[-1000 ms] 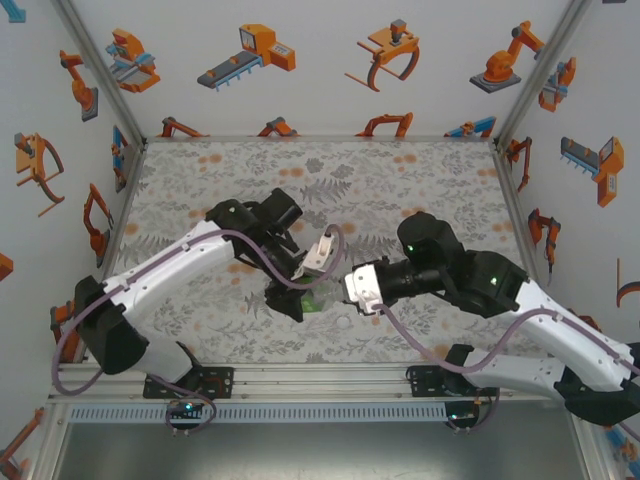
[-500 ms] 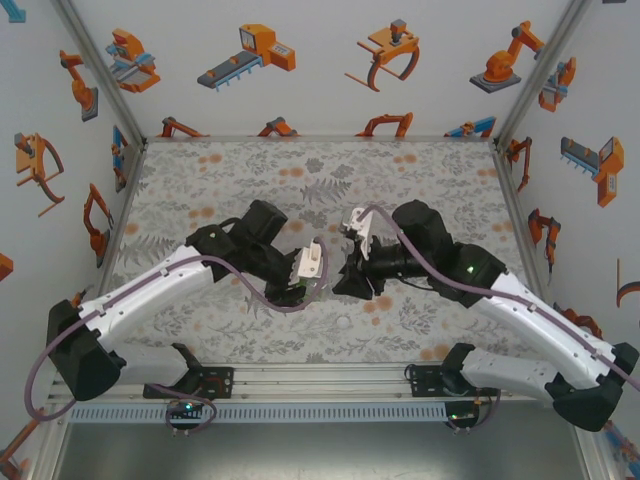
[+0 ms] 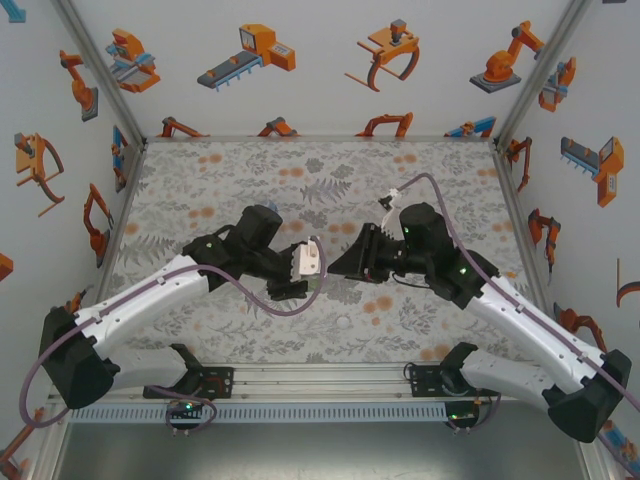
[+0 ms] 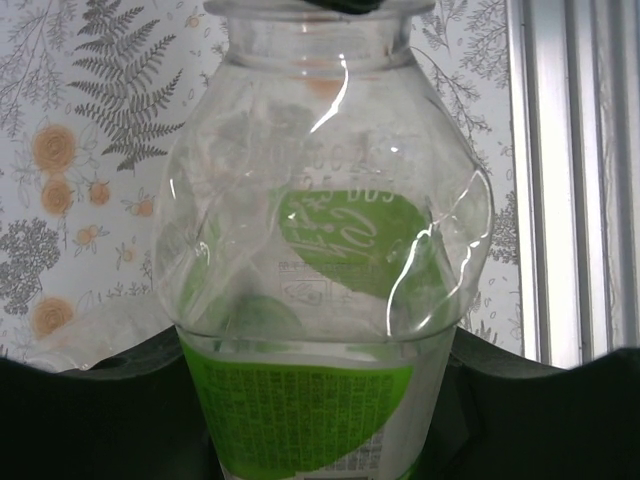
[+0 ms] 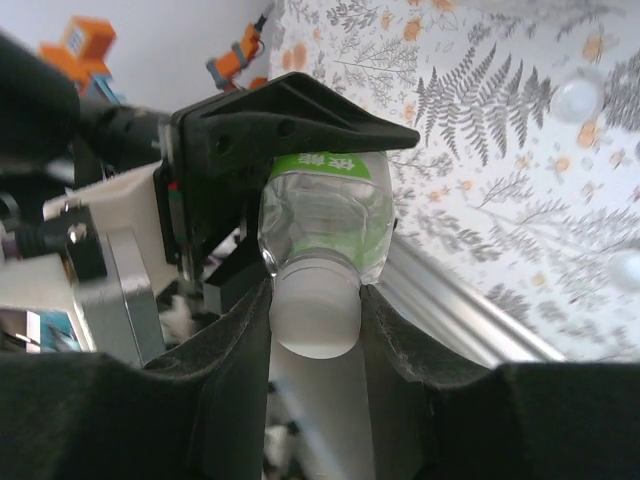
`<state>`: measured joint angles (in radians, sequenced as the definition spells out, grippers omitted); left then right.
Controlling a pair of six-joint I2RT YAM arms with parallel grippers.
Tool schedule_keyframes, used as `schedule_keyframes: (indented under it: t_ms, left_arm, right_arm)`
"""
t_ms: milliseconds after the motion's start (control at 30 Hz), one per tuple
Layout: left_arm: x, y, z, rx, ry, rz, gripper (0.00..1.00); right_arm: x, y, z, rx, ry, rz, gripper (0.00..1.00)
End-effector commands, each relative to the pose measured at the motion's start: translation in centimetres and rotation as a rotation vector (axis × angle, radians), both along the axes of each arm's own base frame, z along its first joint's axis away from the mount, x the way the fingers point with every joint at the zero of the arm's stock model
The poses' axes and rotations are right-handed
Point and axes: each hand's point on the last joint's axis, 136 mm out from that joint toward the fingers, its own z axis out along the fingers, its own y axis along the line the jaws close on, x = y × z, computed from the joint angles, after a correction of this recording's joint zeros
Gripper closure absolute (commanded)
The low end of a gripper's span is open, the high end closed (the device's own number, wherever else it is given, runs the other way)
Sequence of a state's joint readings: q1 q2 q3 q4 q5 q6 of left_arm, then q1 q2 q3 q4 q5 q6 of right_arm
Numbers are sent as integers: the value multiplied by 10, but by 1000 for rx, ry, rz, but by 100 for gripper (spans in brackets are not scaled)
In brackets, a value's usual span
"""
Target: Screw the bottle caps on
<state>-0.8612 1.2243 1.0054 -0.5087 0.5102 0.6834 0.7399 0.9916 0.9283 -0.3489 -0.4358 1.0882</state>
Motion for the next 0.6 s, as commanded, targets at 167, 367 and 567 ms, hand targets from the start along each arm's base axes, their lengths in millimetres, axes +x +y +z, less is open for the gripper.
schedule_keyframes:
  t_ms: [167,367,567]
  left_arm:
    - [10,-38,71,-273,-170,-82,100]
    - [9,-38,60,-243,-130,-80,100]
    - [6,-34,44,-194,-75,-70,100]
  right_arm:
    - [5,-16,-35,26,280,-204,100]
    - [13,-23,-24,16,197,-198,62]
    - [18,-36,-6,-40,99,-191,41]
